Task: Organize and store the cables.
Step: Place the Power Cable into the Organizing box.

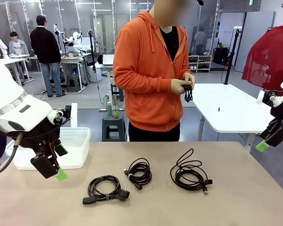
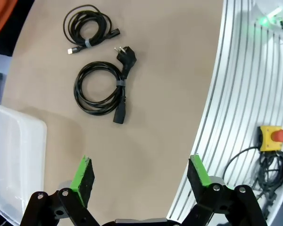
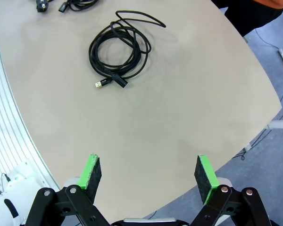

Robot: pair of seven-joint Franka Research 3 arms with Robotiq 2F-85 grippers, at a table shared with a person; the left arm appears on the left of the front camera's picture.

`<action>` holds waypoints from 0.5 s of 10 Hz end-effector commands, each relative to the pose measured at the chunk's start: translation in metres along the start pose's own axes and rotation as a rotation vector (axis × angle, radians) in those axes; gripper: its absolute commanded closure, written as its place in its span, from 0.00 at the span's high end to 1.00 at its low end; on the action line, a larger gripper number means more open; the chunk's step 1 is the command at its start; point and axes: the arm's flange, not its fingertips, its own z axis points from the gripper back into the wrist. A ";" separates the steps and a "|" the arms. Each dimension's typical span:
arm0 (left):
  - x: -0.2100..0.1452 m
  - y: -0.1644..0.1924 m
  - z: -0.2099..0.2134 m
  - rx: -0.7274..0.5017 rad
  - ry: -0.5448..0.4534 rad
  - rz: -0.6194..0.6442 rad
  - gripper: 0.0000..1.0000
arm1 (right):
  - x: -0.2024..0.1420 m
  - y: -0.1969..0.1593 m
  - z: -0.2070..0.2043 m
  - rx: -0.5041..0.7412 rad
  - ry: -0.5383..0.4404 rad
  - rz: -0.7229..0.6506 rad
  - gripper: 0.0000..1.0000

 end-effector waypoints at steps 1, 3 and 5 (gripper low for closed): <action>0.014 0.004 -0.013 -0.062 0.073 -0.058 1.00 | 0.002 -0.003 0.001 0.010 0.002 0.001 1.00; 0.030 0.010 -0.042 -0.096 0.128 -0.117 1.00 | 0.002 -0.003 0.001 0.010 0.002 0.001 1.00; 0.044 0.005 -0.076 -0.095 0.201 -0.149 1.00 | 0.002 -0.003 0.001 0.010 0.002 0.001 1.00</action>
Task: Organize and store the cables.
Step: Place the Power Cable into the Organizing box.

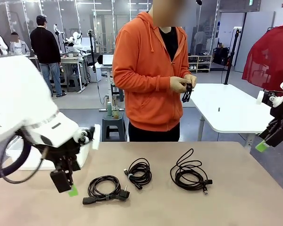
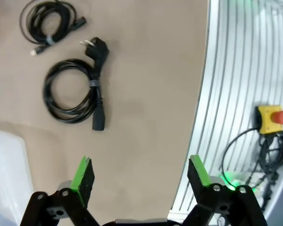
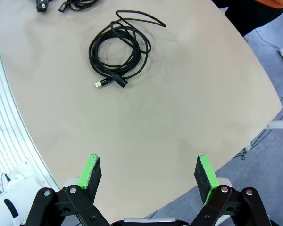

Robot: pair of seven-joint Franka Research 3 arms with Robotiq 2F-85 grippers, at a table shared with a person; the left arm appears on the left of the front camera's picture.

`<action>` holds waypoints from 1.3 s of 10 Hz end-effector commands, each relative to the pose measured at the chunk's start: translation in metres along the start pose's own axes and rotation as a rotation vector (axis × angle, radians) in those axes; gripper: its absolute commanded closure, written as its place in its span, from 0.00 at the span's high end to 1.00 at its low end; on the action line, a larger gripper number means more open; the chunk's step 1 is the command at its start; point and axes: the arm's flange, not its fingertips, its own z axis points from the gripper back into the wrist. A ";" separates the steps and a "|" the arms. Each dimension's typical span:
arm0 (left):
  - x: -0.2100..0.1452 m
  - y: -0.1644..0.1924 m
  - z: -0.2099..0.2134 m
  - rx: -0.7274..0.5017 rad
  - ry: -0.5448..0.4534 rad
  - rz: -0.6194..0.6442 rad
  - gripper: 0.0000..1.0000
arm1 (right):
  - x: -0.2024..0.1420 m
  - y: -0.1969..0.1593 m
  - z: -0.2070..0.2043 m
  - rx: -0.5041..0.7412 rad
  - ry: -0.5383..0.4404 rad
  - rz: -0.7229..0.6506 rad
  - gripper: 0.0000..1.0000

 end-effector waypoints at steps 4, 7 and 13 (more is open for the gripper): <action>0.060 0.025 -0.065 0.071 0.158 -0.014 1.00 | 0.002 -0.002 0.002 0.009 0.001 0.001 1.00; 0.072 0.042 -0.100 0.084 0.160 -0.001 1.00 | 0.002 -0.002 0.002 0.009 0.001 0.001 1.00; 0.094 0.067 -0.141 0.070 0.166 0.007 1.00 | 0.002 -0.002 0.002 0.009 0.001 0.001 1.00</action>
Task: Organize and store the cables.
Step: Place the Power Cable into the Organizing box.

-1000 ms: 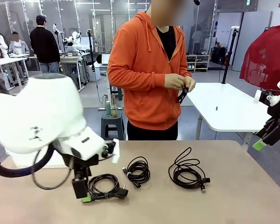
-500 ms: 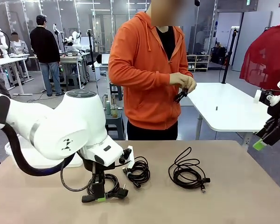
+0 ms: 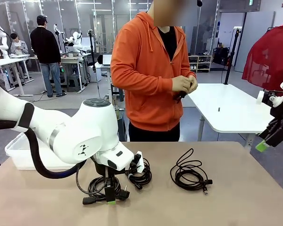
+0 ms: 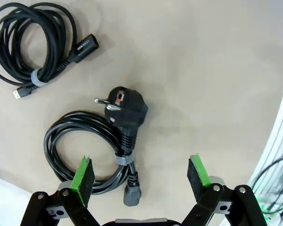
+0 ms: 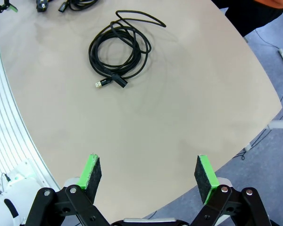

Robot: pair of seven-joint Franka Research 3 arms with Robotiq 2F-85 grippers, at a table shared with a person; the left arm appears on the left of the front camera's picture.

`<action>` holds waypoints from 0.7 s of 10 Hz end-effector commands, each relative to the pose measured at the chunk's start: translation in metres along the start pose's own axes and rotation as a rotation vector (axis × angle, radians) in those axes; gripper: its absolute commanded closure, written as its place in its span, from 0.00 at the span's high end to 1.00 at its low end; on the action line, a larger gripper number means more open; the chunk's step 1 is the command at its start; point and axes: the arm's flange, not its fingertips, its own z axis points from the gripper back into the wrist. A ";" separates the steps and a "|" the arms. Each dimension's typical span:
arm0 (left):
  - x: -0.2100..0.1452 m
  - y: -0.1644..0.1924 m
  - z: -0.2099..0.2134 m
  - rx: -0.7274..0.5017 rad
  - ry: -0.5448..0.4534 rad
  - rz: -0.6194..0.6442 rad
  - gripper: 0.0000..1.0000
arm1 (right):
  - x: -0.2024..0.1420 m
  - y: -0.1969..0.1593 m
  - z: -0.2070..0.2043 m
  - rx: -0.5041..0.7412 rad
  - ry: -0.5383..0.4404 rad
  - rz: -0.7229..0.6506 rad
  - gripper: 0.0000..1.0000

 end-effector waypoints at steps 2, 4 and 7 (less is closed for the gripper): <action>0.012 0.011 -0.009 0.014 0.049 0.024 1.00 | 0.002 -0.002 0.002 0.010 0.001 0.001 1.00; 0.012 0.013 -0.011 0.009 0.049 0.032 1.00 | 0.002 -0.002 0.002 0.010 0.001 0.001 1.00; 0.003 0.016 -0.023 -0.005 0.035 0.025 1.00 | 0.002 -0.002 0.002 0.010 0.001 0.001 1.00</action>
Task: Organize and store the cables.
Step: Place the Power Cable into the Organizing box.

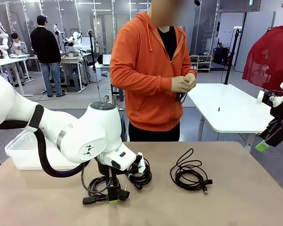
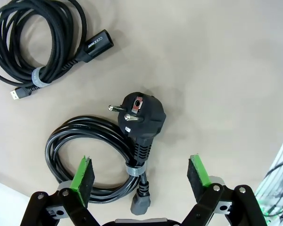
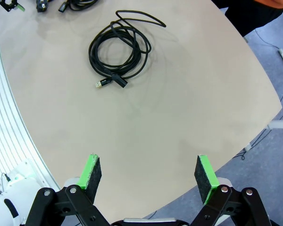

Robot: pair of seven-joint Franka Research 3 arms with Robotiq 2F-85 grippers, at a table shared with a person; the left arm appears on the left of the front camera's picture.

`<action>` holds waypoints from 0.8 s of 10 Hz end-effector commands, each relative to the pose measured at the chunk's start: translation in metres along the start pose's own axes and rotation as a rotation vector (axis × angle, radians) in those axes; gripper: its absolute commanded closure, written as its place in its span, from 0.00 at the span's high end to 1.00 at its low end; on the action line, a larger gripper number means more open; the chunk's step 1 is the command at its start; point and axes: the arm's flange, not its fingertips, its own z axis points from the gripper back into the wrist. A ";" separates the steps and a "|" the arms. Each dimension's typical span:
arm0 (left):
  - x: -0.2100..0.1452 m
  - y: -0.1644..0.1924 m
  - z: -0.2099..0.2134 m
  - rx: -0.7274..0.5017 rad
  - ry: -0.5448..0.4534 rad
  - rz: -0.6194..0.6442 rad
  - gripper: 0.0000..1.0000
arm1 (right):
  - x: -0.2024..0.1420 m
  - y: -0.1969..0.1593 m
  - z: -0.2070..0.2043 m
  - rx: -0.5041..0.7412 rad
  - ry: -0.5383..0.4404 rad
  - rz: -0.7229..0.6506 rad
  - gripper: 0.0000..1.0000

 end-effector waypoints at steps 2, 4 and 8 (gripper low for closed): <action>-0.007 0.001 -0.007 -0.015 -0.010 -0.008 1.00 | 0.002 -0.002 0.002 0.009 0.001 0.001 1.00; -0.014 0.002 -0.015 -0.031 -0.013 -0.018 1.00 | 0.002 -0.002 0.002 0.009 0.001 0.001 1.00; -0.027 0.010 -0.028 -0.057 -0.058 -0.024 1.00 | 0.002 -0.002 0.002 0.009 0.001 0.001 1.00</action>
